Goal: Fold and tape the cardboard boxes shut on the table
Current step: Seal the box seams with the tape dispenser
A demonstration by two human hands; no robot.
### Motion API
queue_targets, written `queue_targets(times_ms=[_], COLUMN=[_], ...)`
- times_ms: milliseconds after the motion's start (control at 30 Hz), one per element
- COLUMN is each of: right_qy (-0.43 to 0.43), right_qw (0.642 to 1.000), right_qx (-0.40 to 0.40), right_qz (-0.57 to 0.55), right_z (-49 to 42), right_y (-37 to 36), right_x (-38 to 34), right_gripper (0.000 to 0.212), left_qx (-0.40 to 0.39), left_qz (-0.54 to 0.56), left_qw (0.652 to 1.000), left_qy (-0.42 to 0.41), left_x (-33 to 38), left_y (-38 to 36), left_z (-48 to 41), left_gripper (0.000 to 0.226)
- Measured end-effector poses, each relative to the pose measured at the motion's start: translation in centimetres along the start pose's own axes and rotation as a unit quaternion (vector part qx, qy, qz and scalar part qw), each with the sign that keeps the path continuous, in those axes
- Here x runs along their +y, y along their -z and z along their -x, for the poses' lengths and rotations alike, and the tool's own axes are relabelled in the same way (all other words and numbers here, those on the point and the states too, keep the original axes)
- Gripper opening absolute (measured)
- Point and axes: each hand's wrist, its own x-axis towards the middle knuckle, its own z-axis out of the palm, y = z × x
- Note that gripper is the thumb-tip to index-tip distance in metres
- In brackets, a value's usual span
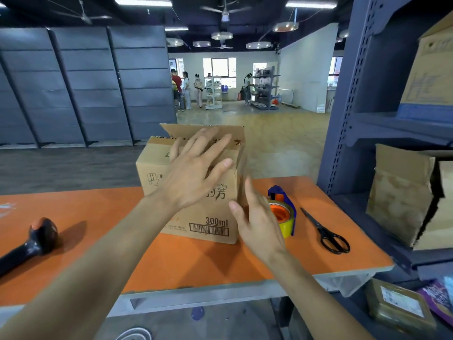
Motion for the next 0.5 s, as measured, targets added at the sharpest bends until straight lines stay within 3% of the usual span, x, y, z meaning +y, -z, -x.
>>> queue_targets(times_ms=[167,333,500], right_qy=[0.060,0.120,0.169], right_qw=[0.998,0.988,0.975], right_qx=[0.010,0.074,0.139], right_qz=[0.033,0.064,-0.042], right_z=[1.2,1.4,-2.1], right_y=[-1.3,-2.9,-3.7], right_x=[-1.6,-1.3,1.5], right_gripper=[0.070,0.060,0.036], left_qx=[-0.030,-0.028,0.046], left_qz=[-0.008,0.076,0.079], left_qw=[1.000,0.996,0.995], left_qy=[-0.005,-0.045,-0.047], left_x=[-3.3,-6.3,-6.9], left_y=[-1.4,-0.9,-2.5], left_z=[2.8,2.7,2.7], left_gripper=[0.077,0.085,0.082])
